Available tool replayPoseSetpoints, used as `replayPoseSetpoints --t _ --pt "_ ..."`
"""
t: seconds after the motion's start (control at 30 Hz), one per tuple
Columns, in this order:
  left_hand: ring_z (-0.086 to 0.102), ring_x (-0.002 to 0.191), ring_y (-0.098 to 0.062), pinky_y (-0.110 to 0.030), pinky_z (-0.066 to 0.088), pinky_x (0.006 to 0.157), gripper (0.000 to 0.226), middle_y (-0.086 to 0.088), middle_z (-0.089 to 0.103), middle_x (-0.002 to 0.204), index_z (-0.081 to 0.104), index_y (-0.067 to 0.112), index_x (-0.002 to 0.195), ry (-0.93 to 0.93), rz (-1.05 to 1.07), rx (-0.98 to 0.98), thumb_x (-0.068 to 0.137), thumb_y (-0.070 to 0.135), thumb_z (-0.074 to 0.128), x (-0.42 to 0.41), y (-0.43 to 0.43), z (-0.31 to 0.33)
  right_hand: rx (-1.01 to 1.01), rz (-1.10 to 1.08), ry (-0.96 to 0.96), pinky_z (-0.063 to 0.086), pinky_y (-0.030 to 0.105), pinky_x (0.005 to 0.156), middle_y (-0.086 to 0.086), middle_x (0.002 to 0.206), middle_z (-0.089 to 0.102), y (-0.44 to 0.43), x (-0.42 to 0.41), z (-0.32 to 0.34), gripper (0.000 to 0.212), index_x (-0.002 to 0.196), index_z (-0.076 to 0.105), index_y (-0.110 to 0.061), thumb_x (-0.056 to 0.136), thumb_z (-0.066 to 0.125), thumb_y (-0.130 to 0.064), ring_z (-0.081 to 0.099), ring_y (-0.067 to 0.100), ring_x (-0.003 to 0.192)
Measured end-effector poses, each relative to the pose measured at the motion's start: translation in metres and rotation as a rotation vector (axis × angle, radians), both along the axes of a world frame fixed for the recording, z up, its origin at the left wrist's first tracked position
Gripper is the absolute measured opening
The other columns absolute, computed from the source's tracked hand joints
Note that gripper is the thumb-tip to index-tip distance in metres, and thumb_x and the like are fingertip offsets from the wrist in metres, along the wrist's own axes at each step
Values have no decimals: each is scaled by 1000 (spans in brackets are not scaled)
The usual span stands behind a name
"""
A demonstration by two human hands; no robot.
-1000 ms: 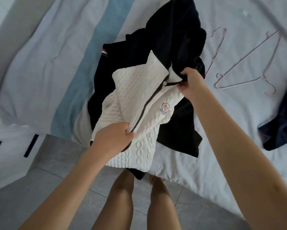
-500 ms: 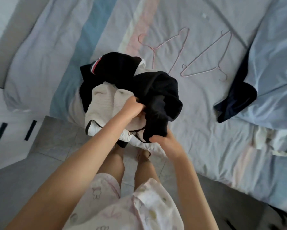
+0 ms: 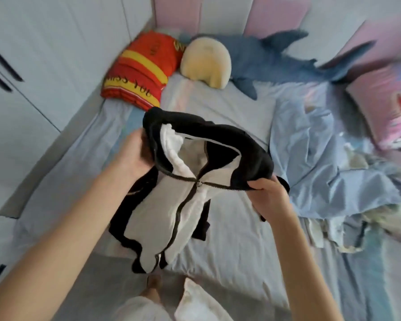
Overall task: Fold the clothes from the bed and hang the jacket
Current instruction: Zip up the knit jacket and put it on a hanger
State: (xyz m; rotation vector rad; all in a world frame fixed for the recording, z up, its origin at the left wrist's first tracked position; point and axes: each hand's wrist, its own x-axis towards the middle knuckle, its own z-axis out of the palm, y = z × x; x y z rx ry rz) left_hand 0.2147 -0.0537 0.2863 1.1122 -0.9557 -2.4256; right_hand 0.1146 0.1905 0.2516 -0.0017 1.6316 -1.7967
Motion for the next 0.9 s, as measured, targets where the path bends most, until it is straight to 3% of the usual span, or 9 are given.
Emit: replayPoseSetpoints --t 0.1,0.2,0.27,0.43,0.53,0.63,0.77,0.83,0.9 --pt "69 68 -18 -32 50 83 20 -6 71 73 74 8 67 203 -95 -2 60 19 59 11 12 46 -103 -5 -243 40 -3 66 -43 64 56 5 -8 12 11 91 56 -16 89 64 -8 54 -24 67" --pt "67 74 -22 -31 49 78 23 -8 67 80 70 9 77 216 -154 -61 66 21 54 16 22 60 -204 -23 -468 53 36 89 -1 109 71 9 -15 1 51 110 65 -14 70 79 -42 67 15 102" --pt "64 73 -20 -26 52 71 17 -7 64 76 63 8 79 185 -240 -192 63 12 61 16 35 65 -169 -47 -499 56 37 81 8 101 72 -1 -18 8 39 109 63 -9 81 69 -36 69 22 93" --pt "66 75 -19 -24 55 65 33 -6 66 79 60 10 95 158 -254 -543 63 1 60 7 46 87 -154 -50 -285 55 26 61 9 80 65 -18 -34 48 16 97 60 -5 87 47 -2 64 21 72" --pt "68 82 -14 -24 55 67 26 -1 70 87 60 12 105 255 -61 -550 84 -2 53 13 33 103 -394 -5 -95 55 28 73 9 92 70 -6 -41 83 29 109 61 -5 83 48 -3 67 20 85" --pt "63 81 -15 -23 52 57 32 -7 64 101 57 10 119 15 95 -572 90 0 44 13 9 103 -310 -79 -91 56 29 75 9 102 70 -7 -48 88 31 117 60 -4 87 56 -6 68 20 91" --pt "61 84 -29 -40 52 69 20 -18 61 92 61 4 98 -302 -13 -852 83 4 49 11 4 99 30 -75 189 58 28 66 12 97 61 -18 -48 108 34 112 50 -7 83 66 2 68 19 78" --pt "60 82 -27 -36 52 66 17 -14 60 84 61 2 97 -314 -35 -886 84 4 50 12 13 103 12 -80 317 58 32 71 14 105 58 -23 -46 121 56 121 37 -19 80 69 3 66 25 88" --pt "60 83 -26 -30 51 60 13 -9 59 80 59 3 93 -237 8 -808 86 4 49 13 18 110 -83 -94 344 57 30 64 13 95 61 -25 -36 139 47 118 44 -24 84 64 2 65 22 76"
